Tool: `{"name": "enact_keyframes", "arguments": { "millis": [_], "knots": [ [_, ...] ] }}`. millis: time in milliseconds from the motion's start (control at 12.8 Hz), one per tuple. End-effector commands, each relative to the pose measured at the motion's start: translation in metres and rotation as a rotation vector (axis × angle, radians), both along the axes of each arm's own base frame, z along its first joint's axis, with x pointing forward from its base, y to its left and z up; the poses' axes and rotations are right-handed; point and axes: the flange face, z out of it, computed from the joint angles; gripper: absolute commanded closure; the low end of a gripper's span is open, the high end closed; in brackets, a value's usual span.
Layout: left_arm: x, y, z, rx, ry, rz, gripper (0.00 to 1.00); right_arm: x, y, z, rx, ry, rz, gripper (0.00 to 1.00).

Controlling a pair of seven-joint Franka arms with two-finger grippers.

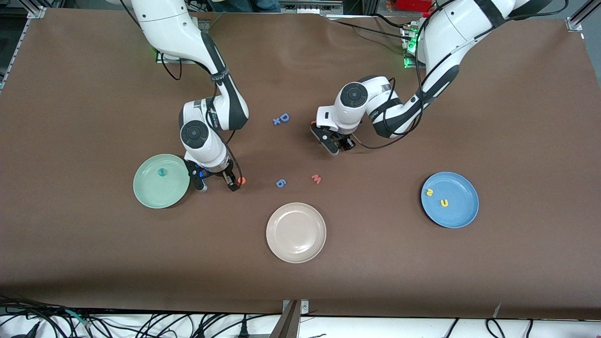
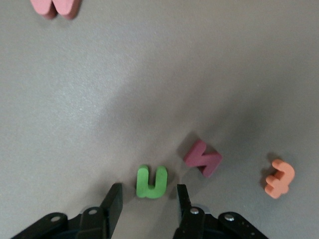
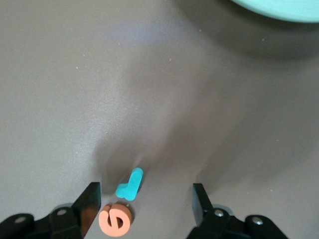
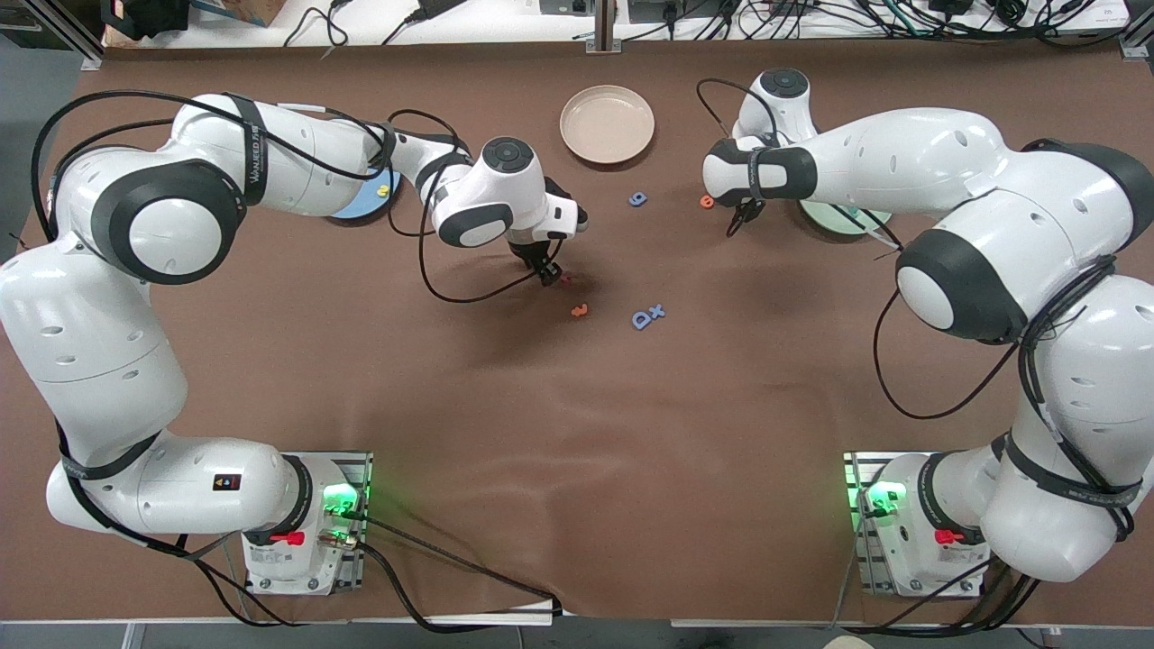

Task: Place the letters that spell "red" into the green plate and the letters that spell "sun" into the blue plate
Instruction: 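Grasp the green u with the left gripper while the right gripper nears L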

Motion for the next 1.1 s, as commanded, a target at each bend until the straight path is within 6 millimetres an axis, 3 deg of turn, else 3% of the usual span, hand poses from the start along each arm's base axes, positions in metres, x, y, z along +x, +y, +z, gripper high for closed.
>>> {"name": "enact_keyframes", "arguments": {
  "millis": [0,78,157,391,626,783,1018],
  "knots": [
    [-0.005,-0.002,-0.007,0.010,-0.059,-0.001,0.49,-0.006,-0.002,0.002,0.013,-0.008,0.014,0.20],
    [-0.005,-0.002,-0.010,0.012,-0.061,0.007,0.50,-0.006,-0.002,0.001,0.012,-0.007,0.014,0.21],
    [-0.005,-0.002,-0.010,0.012,-0.061,0.013,0.60,-0.006,-0.002,0.001,0.012,-0.007,0.016,0.22],
    [-0.004,-0.001,-0.008,0.008,-0.060,0.023,0.63,-0.006,-0.004,-0.002,0.009,-0.006,0.021,0.26],
    [-0.004,-0.002,-0.007,0.004,-0.054,0.035,0.79,-0.005,-0.005,-0.006,0.005,-0.015,0.024,0.31],
    [0.001,0.001,-0.003,0.005,-0.062,0.048,0.83,-0.003,-0.005,-0.006,0.005,-0.016,0.027,0.37],
    [0.027,0.030,0.003,0.024,-0.064,0.111,0.85,-0.003,-0.005,-0.006,0.005,-0.016,0.028,0.46]
  ]
}}
